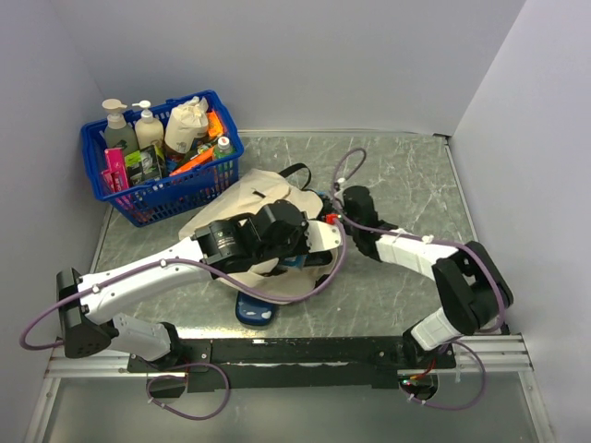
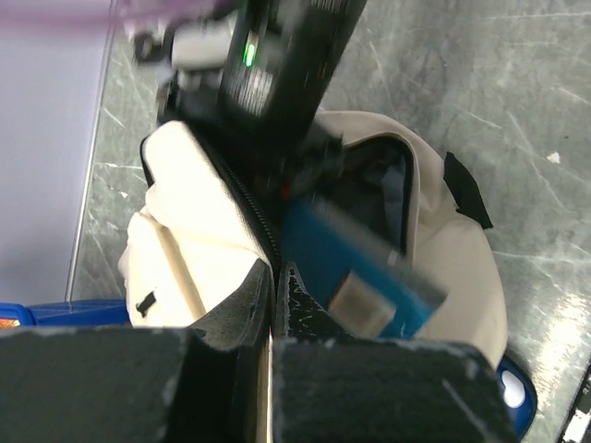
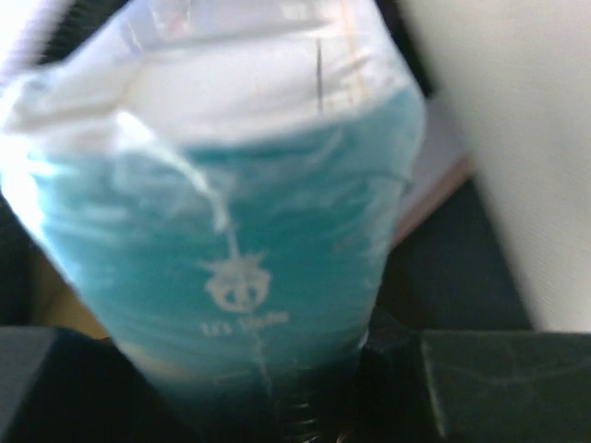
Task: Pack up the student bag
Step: Place the book in the student bag.
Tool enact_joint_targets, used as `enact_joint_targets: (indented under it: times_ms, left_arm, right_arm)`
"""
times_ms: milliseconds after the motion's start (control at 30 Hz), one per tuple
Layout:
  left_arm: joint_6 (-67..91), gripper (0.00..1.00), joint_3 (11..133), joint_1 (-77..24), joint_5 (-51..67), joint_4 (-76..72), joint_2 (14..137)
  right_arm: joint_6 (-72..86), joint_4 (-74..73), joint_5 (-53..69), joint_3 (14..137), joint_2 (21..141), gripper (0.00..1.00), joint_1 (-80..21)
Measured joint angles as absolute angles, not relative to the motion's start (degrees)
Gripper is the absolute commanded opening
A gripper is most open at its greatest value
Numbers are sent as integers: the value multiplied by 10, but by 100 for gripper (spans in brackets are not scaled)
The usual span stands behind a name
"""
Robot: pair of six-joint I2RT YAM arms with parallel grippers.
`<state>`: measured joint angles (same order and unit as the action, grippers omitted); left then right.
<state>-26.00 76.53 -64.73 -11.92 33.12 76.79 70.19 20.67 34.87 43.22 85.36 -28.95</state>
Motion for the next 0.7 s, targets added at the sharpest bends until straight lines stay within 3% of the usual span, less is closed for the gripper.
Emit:
enact_joint_targets:
  times_ms: [233, 333, 400, 533, 700]
  left_arm:
    - [-246, 1, 795, -655, -117, 355, 787]
    - [-244, 1, 797, -657, -117, 355, 787]
    - [-244, 1, 797, -656, -119, 355, 787]
    - [-243, 1, 801, -655, -131, 362, 787]
    - [-242, 1, 807, -656, -126, 362, 787]
  right_arm:
    - [716, 213, 280, 467, 884, 2, -364]
    - [714, 192, 263, 482, 888, 31, -373]
    - [705, 150, 258, 512, 901, 56, -377]
    - [659, 76, 259, 582, 922, 70, -383]
    - [598, 10, 237, 576, 894, 75, -383]
